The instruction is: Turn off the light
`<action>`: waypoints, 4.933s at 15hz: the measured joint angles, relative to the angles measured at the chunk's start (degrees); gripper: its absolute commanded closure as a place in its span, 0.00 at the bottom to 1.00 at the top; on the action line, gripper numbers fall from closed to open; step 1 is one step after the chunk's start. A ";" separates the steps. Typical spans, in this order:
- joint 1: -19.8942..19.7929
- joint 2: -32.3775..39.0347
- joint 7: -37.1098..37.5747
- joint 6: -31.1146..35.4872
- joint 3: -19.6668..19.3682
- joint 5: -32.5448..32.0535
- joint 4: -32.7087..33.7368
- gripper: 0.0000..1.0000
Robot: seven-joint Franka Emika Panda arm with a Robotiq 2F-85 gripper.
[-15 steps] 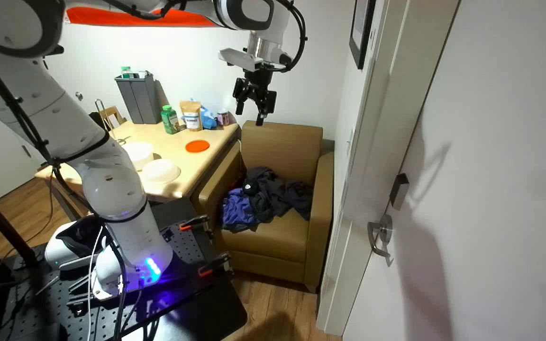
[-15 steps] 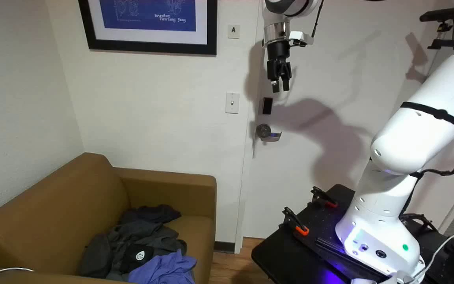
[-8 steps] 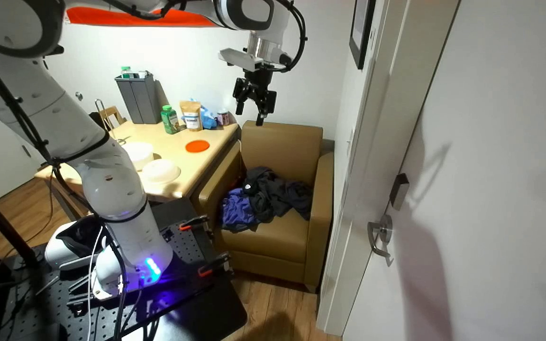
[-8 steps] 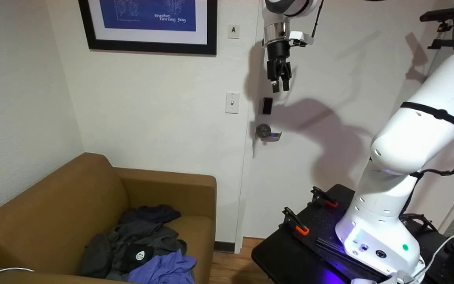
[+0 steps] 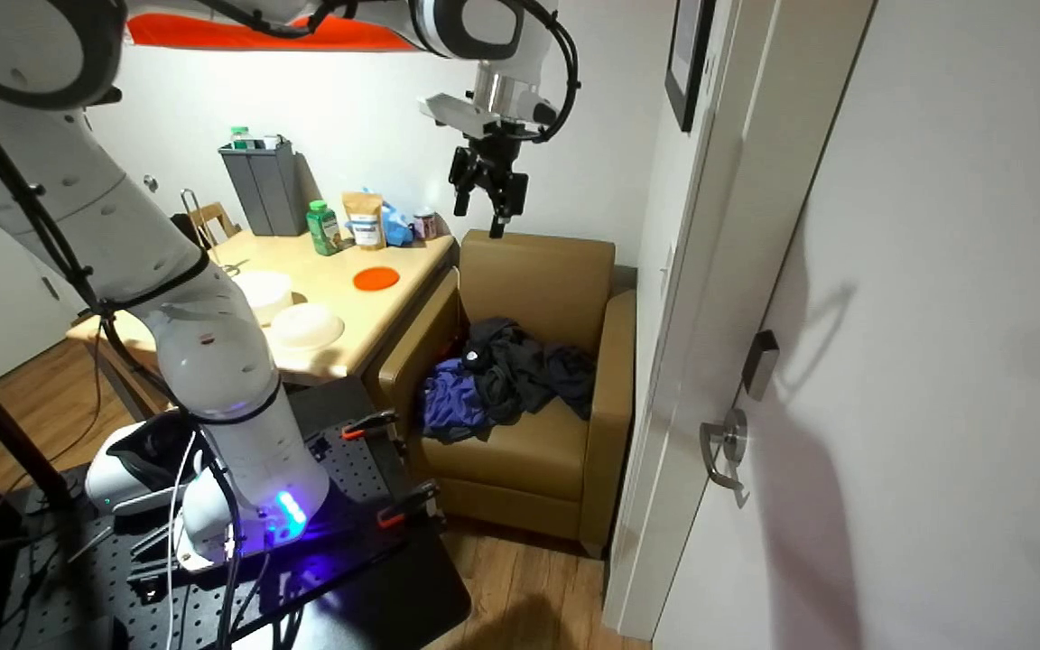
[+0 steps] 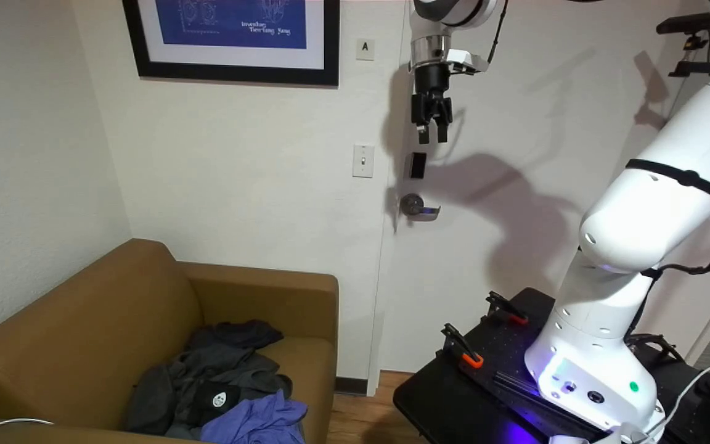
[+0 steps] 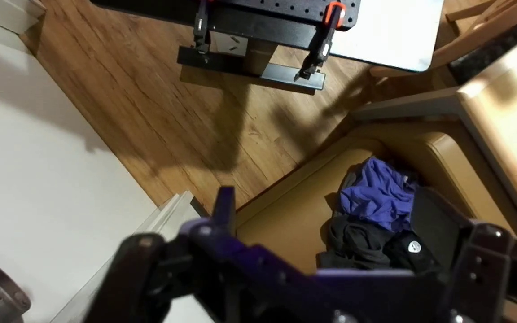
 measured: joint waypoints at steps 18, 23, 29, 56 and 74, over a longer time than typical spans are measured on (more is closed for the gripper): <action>-0.11 1.36 16.08 20.06 7.46 -3.06 0.55 0.00; -0.75 2.57 20.72 27.11 6.73 0.38 0.56 0.00; -2.26 10.58 33.27 47.05 6.53 1.50 1.34 0.25; -2.65 25.89 71.42 58.40 0.73 -27.99 7.56 1.00; -1.09 29.24 74.69 58.46 -2.25 -30.90 9.23 1.00</action>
